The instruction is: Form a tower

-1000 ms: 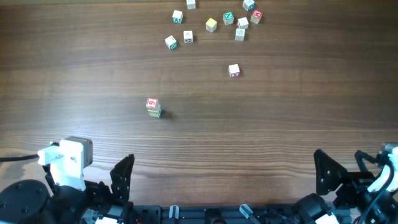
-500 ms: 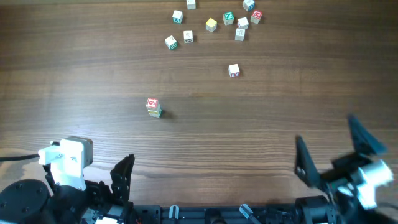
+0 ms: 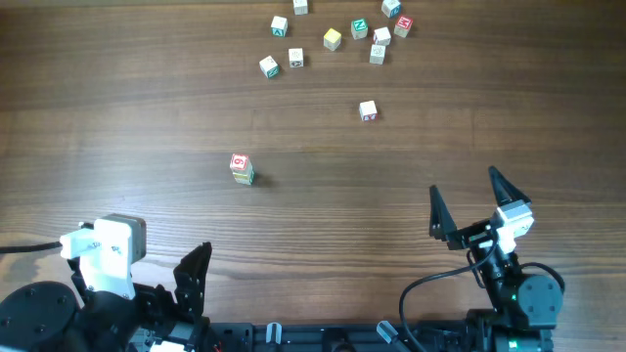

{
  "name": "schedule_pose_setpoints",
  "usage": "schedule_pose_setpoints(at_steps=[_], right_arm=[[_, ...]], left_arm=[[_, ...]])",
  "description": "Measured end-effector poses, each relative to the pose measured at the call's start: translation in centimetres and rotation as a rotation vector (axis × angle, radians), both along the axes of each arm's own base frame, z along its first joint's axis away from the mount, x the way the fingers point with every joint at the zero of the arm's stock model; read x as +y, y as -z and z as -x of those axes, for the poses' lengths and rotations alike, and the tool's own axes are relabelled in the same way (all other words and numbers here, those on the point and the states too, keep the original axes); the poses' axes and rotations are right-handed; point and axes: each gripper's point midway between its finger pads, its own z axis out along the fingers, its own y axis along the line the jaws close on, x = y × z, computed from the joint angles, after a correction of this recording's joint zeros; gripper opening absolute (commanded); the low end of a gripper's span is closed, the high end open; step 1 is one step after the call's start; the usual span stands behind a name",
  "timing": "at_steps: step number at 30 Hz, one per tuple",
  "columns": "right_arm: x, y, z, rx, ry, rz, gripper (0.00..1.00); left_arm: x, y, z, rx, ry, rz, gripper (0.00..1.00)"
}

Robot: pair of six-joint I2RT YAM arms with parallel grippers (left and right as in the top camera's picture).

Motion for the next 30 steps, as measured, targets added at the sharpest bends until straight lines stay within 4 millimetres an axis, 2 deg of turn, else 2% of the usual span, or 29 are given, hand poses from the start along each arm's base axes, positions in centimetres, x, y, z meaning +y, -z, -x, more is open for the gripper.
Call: schedule_pose_setpoints(at_steps=[1, 6, 18, 21, 24, 27, 29, 30], right_arm=[[-0.2, 1.5, -0.3, 0.053, 0.012, -0.025, 1.0], [-0.8, 4.3, -0.7, 0.171, 0.047, -0.055, 1.0], [-0.9, 4.3, -0.7, 0.174, 0.051, -0.059, 1.0], [-0.9, 4.3, -0.7, 0.174, 0.051, -0.059, 1.0], [-0.9, 4.3, -0.7, 0.172, 0.051, -0.059, 1.0], [-1.0, 4.2, -0.7, 0.17, 0.054, -0.06, 1.0], [-1.0, 4.2, -0.7, 0.171, 0.054, -0.06, 1.0], [-1.0, 4.3, -0.7, 0.172, 0.054, -0.06, 1.0]], left_arm=[[0.0, 0.0, 0.0, 0.0, 0.0, 0.0, 1.0], [0.0, 0.0, 0.0, 0.0, 0.0, 0.0, 1.0], [0.0, 0.0, 0.0, 0.0, 0.0, 0.0, 1.0], [0.5, 0.7, 0.4, 0.028, -0.018, -0.025, 1.0], [1.0, 0.9, -0.1, -0.055, -0.051, -0.016, 1.0], [2.1, 4.8, -1.5, -0.24, -0.156, 0.019, 1.0], [2.1, 7.1, -3.4, -0.316, -0.161, 0.02, 1.0], [2.0, 8.4, -5.3, -0.39, -0.151, 0.011, 1.0]])
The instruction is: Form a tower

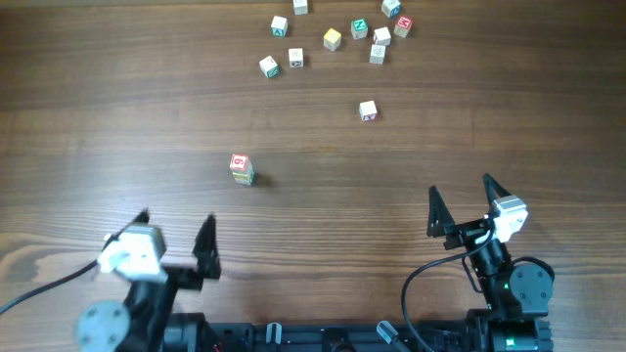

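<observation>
A short stack of two blocks (241, 168) stands left of the table's middle, a red-lettered cube on top of a greenish one. One loose white block (368, 110) lies alone further back to the right. My left gripper (174, 231) is open near the front left, short of the stack, with nothing between its fingers. My right gripper (461, 200) is open at the front right, also holding nothing.
Several more lettered blocks (333, 38) are scattered along the back edge, right of centre. The wooden table (117, 108) is bare between them and the arms. A black cable runs off at the front left.
My left gripper has come forward and to the right, both fingers now showing spread apart nearer the stack. The right gripper has shifted slightly. No block has moved.
</observation>
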{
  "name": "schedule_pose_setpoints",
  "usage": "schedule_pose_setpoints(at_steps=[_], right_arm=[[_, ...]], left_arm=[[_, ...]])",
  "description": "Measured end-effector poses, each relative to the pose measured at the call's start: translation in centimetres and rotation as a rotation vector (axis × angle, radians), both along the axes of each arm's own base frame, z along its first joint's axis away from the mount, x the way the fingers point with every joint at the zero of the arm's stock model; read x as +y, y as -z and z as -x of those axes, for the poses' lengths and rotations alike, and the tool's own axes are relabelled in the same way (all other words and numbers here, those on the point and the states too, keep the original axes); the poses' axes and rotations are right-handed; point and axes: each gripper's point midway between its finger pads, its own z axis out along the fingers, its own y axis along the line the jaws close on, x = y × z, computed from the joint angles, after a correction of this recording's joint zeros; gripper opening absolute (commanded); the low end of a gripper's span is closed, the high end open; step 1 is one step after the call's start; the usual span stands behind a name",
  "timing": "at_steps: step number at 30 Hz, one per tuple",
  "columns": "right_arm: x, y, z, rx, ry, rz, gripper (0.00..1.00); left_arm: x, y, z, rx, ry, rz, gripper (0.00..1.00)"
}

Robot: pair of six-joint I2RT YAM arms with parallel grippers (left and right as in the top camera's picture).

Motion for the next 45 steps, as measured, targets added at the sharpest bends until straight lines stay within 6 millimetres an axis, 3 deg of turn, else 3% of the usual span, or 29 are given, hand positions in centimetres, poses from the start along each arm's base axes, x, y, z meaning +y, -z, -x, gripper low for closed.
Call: schedule_pose_setpoints(at_steps=[5, 9, 13, 20, 45], right_arm=[[0.0, 0.0, 0.0, -0.001, 0.0, 0.0, 1.0], [0.0, 0.0, 0.0, -0.001, 0.0, 0.0, 1.0], [0.0, 0.0, 0.0, -0.001, 0.0, 0.0, 1.0], [0.0, 0.0, 0.0, -0.001, 0.0, 0.0, 1.0], [0.0, 0.0, 0.0, -0.001, 0.0, 0.0, 1.0]], left_arm=[[0.4, 7.0, -4.5, -0.074, 0.01, -0.08, 1.0], [0.7, 9.0, -6.2, -0.141, -0.001, -0.104, 1.0], [1.3, 10.7, -6.6, -0.124, -0.035, -0.109, 1.0], [2.8, 10.5, -6.9, -0.142, -0.135, -0.058, 1.0], [2.6, 10.6, -6.9, -0.135, -0.135, -0.007, 1.0]])
